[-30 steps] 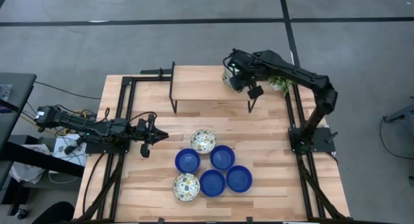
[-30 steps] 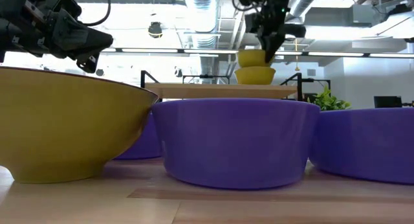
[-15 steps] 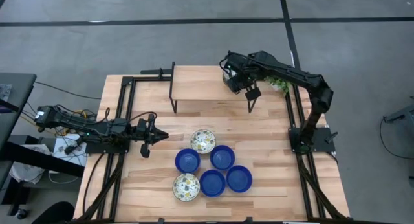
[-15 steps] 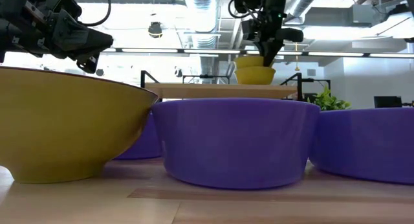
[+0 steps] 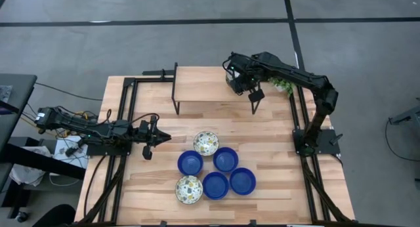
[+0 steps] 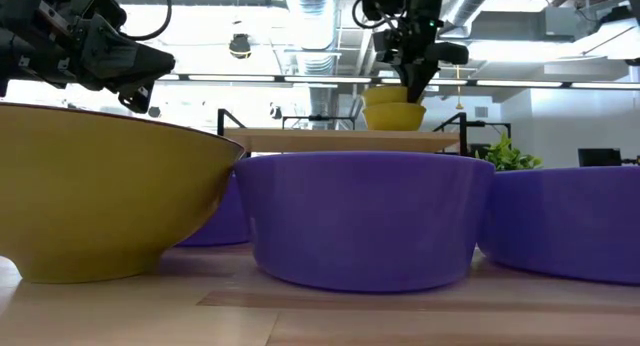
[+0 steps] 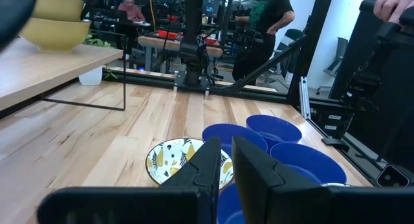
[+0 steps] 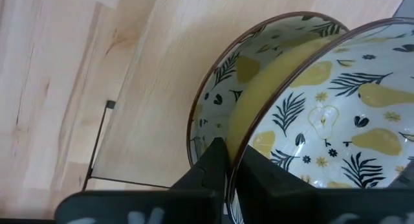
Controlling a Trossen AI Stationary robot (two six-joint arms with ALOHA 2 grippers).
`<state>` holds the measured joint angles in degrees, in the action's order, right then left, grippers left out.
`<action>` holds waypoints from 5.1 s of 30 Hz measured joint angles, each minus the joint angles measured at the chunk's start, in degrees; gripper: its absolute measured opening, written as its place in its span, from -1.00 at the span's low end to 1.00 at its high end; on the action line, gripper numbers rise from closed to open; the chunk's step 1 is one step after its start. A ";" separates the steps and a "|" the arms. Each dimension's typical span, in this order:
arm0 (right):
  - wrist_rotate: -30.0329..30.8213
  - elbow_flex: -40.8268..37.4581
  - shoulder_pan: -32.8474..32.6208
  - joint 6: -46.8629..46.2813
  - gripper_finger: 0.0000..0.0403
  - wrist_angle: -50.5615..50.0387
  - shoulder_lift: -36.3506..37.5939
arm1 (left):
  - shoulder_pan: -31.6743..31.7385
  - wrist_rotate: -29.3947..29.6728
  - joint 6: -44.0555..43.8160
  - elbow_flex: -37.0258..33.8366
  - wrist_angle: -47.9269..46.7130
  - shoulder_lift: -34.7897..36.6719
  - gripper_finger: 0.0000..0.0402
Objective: Pick & Place Mini bowls
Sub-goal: Stack the bowl on top of the yellow bowl on the shelf
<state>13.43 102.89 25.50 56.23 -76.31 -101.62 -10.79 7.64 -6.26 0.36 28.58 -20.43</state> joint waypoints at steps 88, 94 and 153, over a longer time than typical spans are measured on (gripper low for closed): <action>6.88 -0.04 -4.35 -18.76 -0.59 3.54 1.97 | 0.00 -0.01 0.00 0.00 1.51 0.02 -0.81; 5.41 -0.04 -4.35 -18.86 -0.60 3.54 1.97 | 0.00 -0.01 0.00 0.00 1.51 0.01 -0.81; -19.54 0.32 -27.77 -26.29 -0.59 15.01 2.08 | -0.02 -0.02 0.00 -0.02 1.51 0.00 -0.81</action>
<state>-6.11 103.21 -2.27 29.94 -61.30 -99.55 -10.81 7.62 -6.26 0.34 30.09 -20.42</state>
